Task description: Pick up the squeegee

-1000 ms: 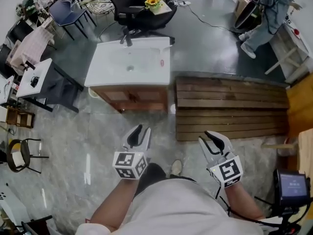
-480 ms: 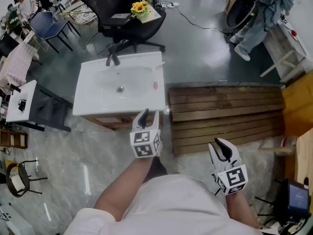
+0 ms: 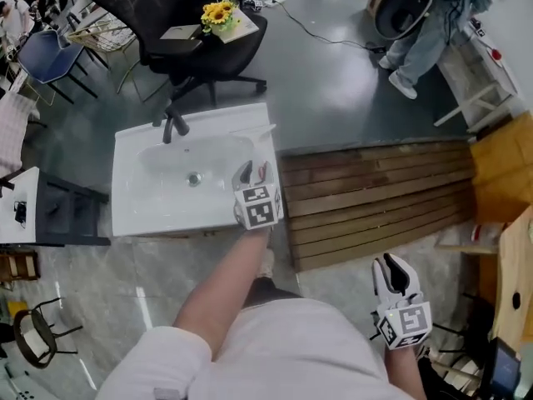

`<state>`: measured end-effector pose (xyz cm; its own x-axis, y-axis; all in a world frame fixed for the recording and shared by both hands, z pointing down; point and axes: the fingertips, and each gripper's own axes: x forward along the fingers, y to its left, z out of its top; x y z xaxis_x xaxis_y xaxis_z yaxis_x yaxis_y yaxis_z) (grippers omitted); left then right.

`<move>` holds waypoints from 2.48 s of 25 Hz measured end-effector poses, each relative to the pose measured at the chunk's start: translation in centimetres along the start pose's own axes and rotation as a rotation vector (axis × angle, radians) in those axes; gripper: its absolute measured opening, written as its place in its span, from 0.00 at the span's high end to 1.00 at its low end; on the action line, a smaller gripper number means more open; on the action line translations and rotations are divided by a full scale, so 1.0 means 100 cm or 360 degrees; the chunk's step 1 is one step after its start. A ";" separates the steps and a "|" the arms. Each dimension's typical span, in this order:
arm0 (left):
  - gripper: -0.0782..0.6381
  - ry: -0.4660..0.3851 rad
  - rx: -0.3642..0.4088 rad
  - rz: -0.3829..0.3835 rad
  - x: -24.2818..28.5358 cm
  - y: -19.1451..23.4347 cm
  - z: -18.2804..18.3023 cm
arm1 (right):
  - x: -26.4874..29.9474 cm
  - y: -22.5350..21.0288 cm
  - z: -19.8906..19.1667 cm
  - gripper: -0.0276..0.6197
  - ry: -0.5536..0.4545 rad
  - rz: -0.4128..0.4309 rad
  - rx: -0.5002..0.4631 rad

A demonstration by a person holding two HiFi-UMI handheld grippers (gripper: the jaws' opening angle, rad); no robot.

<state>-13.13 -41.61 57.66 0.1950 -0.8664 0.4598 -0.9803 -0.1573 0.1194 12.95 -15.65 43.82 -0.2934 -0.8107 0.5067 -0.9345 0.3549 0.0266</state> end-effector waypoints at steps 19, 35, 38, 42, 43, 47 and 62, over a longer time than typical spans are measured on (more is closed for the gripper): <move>0.71 0.0210 -0.0060 0.0194 0.123 0.029 -0.027 | -0.002 -0.030 -0.020 0.84 0.0221 -0.0240 0.0194; 0.74 0.0173 -0.0072 0.0165 0.079 0.037 -0.011 | -0.004 -0.031 -0.026 0.84 0.0161 -0.0106 0.0153; 0.74 0.0129 -0.0056 0.0141 0.059 0.034 -0.006 | -0.004 -0.029 -0.025 0.84 0.0124 -0.0048 0.0125; 0.74 0.0102 -0.0049 0.0105 0.022 0.024 0.000 | -0.004 -0.026 -0.026 0.84 0.0073 0.0032 0.0083; 0.74 0.0094 -0.0046 0.0100 0.013 0.022 0.001 | -0.004 -0.025 -0.026 0.84 0.0063 0.0055 0.0073; 0.74 0.0058 -0.0042 0.0085 -0.027 0.011 0.002 | -0.009 -0.020 -0.030 0.84 0.0015 0.0144 0.0029; 0.74 -0.0094 -0.0076 -0.0008 -0.200 -0.034 0.006 | -0.036 0.002 -0.045 0.84 -0.0095 0.0420 -0.0122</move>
<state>-13.70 -24.09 47.51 0.1965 -0.8923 0.4064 -0.9764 -0.1402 0.1643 14.73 -10.60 45.89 -0.5379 -0.7109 0.4531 -0.8070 0.5896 -0.0331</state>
